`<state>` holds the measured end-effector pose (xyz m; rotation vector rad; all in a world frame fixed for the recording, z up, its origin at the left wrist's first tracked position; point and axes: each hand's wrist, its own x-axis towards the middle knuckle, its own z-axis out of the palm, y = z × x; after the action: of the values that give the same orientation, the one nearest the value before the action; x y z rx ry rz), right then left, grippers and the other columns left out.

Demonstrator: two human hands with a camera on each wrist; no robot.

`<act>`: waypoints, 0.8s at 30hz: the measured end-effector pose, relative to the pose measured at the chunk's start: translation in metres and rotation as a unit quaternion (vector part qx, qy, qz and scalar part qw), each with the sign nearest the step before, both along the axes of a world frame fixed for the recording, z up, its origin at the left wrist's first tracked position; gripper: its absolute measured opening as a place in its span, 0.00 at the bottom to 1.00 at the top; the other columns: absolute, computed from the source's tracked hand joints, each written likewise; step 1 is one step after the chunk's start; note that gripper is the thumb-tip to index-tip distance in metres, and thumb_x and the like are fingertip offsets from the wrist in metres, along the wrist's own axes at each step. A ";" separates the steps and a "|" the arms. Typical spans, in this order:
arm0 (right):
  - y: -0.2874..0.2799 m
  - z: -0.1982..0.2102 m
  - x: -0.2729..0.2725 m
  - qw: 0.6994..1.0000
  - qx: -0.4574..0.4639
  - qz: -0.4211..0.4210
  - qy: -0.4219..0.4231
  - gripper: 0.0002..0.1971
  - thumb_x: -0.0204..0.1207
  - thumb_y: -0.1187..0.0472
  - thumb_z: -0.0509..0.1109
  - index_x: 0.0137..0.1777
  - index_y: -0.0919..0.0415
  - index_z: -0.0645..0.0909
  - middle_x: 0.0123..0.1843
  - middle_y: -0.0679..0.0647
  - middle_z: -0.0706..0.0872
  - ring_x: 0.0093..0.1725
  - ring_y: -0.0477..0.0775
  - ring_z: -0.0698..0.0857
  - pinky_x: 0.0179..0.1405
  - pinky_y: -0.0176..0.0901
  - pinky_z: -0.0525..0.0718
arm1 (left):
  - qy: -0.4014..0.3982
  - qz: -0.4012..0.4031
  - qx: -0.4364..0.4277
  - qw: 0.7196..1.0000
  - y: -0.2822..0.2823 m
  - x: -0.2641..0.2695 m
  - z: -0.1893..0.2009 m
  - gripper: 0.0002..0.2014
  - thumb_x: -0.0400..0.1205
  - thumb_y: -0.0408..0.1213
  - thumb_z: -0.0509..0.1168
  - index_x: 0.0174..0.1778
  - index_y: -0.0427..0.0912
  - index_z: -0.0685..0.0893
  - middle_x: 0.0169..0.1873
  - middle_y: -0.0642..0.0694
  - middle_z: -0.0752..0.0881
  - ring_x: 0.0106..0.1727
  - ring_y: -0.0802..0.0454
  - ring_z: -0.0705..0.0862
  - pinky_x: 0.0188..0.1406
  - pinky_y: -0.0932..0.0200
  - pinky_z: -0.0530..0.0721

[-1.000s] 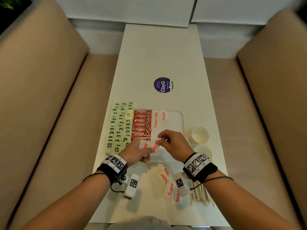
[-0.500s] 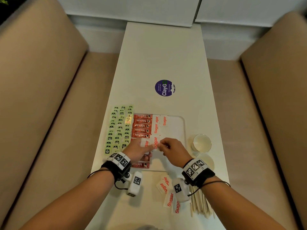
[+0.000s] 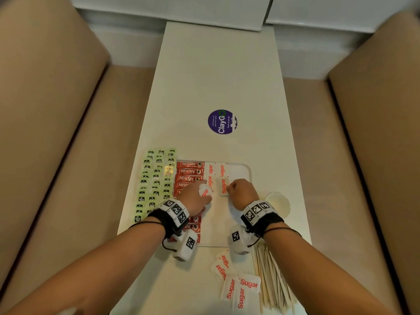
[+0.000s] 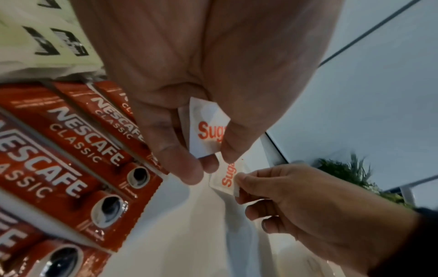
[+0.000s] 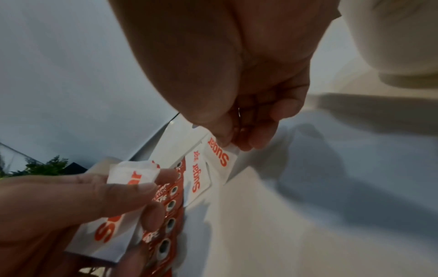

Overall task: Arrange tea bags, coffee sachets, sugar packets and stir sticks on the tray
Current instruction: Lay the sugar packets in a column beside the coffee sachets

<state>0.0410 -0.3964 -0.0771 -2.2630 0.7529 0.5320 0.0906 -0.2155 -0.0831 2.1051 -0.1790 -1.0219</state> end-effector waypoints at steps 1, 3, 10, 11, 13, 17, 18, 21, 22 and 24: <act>0.000 -0.002 0.001 1.000 -0.002 -0.010 0.000 0.13 0.86 0.55 0.66 0.50 0.62 0.88 0.51 0.55 0.91 0.48 0.56 0.89 0.50 0.47 0.86 | 0.006 -0.006 0.001 1.000 -0.001 -0.001 -0.002 0.36 0.81 0.41 0.70 0.85 0.51 0.63 0.63 0.40 0.86 0.43 0.45 0.91 0.37 0.53 0.89; 0.001 -0.005 0.003 1.000 -0.012 -0.028 -0.002 0.12 0.85 0.54 0.68 0.49 0.61 0.88 0.49 0.55 0.92 0.47 0.57 0.90 0.50 0.47 0.88 | 0.009 -0.026 0.007 1.000 -0.003 -0.002 -0.003 0.39 0.82 0.42 0.70 0.87 0.53 0.57 0.70 0.41 0.82 0.47 0.46 0.90 0.33 0.57 0.87; 0.003 -0.007 0.007 0.999 -0.020 -0.031 0.005 0.11 0.86 0.53 0.66 0.49 0.58 0.85 0.49 0.53 0.90 0.46 0.55 0.86 0.46 0.44 0.82 | 0.043 -0.079 0.017 0.996 -0.008 -0.009 0.003 0.38 0.84 0.42 0.68 0.86 0.53 0.53 0.47 0.46 0.86 0.29 0.50 0.86 0.25 0.59 0.83; 0.003 -0.008 0.007 0.999 -0.020 -0.034 0.004 0.11 0.86 0.53 0.66 0.49 0.58 0.85 0.49 0.53 0.90 0.45 0.54 0.86 0.45 0.44 0.82 | 0.045 -0.083 0.015 0.995 -0.009 -0.009 0.002 0.37 0.84 0.42 0.69 0.85 0.54 0.56 0.45 0.47 0.87 0.28 0.50 0.86 0.25 0.58 0.83; 0.005 -0.010 0.007 0.999 -0.026 -0.039 0.003 0.11 0.86 0.53 0.65 0.49 0.58 0.85 0.48 0.53 0.90 0.44 0.54 0.86 0.44 0.44 0.82 | 0.050 -0.083 0.012 0.995 -0.009 -0.010 -0.002 0.34 0.84 0.42 0.69 0.82 0.54 0.60 0.45 0.44 0.88 0.26 0.50 0.86 0.26 0.56 0.85; 0.006 -0.010 0.009 0.999 -0.035 -0.039 0.004 0.12 0.87 0.52 0.65 0.49 0.58 0.86 0.47 0.53 0.90 0.43 0.54 0.86 0.43 0.43 0.81 | 0.066 -0.074 0.003 0.995 -0.012 -0.011 -0.002 0.30 0.83 0.39 0.69 0.79 0.52 0.62 0.45 0.41 0.89 0.26 0.46 0.84 0.26 0.53 0.86; 0.007 -0.010 0.009 0.999 -0.038 -0.038 0.004 0.12 0.87 0.52 0.65 0.50 0.59 0.86 0.47 0.54 0.90 0.43 0.55 0.86 0.43 0.43 0.81 | 0.068 -0.072 0.001 0.995 -0.012 -0.012 0.000 0.30 0.84 0.38 0.69 0.79 0.52 0.62 0.44 0.41 0.89 0.26 0.47 0.84 0.25 0.55 0.85; 0.007 -0.010 0.010 0.998 -0.038 -0.041 0.006 0.13 0.86 0.53 0.65 0.50 0.60 0.87 0.47 0.55 0.90 0.43 0.56 0.86 0.43 0.43 0.81 | 0.073 -0.069 -0.005 0.995 -0.013 -0.014 0.005 0.31 0.84 0.36 0.68 0.80 0.52 0.61 0.44 0.42 0.88 0.26 0.47 0.83 0.22 0.59 0.82; 0.008 -0.010 0.010 0.998 -0.038 -0.040 0.008 0.13 0.86 0.52 0.66 0.50 0.60 0.87 0.48 0.55 0.90 0.44 0.56 0.87 0.43 0.43 0.81 | 0.075 -0.066 -0.009 0.995 -0.013 -0.015 0.006 0.31 0.84 0.36 0.68 0.80 0.52 0.61 0.44 0.41 0.88 0.26 0.47 0.83 0.22 0.59 0.82; 0.008 -0.012 0.010 0.998 -0.039 -0.037 0.008 0.13 0.86 0.52 0.66 0.50 0.61 0.87 0.48 0.55 0.90 0.46 0.58 0.88 0.44 0.45 0.84 | 0.081 -0.062 -0.015 0.995 -0.014 -0.015 0.007 0.30 0.85 0.35 0.67 0.79 0.52 0.61 0.44 0.40 0.88 0.24 0.49 0.82 0.20 0.59 0.81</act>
<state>0.0513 -0.3882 -0.0888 -2.2950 0.8771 0.4941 0.0755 -0.2294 -0.0764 1.9937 -0.2463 -1.2498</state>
